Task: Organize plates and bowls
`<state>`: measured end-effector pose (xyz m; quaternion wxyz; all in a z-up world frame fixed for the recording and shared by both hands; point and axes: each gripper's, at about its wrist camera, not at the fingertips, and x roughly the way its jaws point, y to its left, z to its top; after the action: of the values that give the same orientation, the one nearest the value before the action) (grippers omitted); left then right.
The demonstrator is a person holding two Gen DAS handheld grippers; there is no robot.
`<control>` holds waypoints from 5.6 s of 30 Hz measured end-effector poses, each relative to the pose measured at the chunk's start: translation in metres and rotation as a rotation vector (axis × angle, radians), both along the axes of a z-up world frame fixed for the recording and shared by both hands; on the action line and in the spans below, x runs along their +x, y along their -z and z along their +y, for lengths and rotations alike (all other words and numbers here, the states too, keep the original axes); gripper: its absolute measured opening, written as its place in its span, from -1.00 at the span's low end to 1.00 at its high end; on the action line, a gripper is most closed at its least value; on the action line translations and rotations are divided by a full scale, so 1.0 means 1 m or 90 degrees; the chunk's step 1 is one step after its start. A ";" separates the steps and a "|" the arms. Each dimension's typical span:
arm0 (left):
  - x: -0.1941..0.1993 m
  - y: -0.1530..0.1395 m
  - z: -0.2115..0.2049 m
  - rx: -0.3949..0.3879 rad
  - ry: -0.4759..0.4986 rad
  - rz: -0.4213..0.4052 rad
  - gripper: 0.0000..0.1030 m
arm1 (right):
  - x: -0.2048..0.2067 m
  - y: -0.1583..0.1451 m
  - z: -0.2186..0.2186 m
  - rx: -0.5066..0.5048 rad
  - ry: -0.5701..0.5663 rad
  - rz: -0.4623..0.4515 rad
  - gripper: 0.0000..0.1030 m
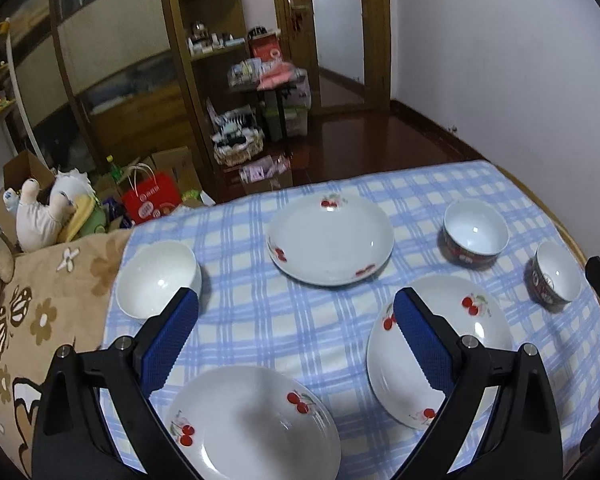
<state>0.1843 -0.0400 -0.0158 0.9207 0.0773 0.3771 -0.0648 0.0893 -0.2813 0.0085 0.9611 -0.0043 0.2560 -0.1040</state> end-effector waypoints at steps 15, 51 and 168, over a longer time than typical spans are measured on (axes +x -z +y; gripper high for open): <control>0.025 0.051 -0.018 0.039 0.015 0.082 0.88 | 0.025 0.052 -0.014 0.081 -0.023 0.091 1.00; 0.036 0.143 -0.052 -0.019 0.089 0.240 -0.61 | 0.059 0.135 -0.020 0.201 -0.043 0.286 -0.85; -0.012 0.112 -0.069 -0.094 0.126 0.266 -0.54 | 0.000 0.125 -0.076 0.217 0.114 0.315 -0.79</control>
<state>0.1725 -0.1093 -0.1280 0.8149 0.0316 0.5444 -0.1966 0.0891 -0.3574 -0.1170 0.8436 0.1546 0.4949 -0.1393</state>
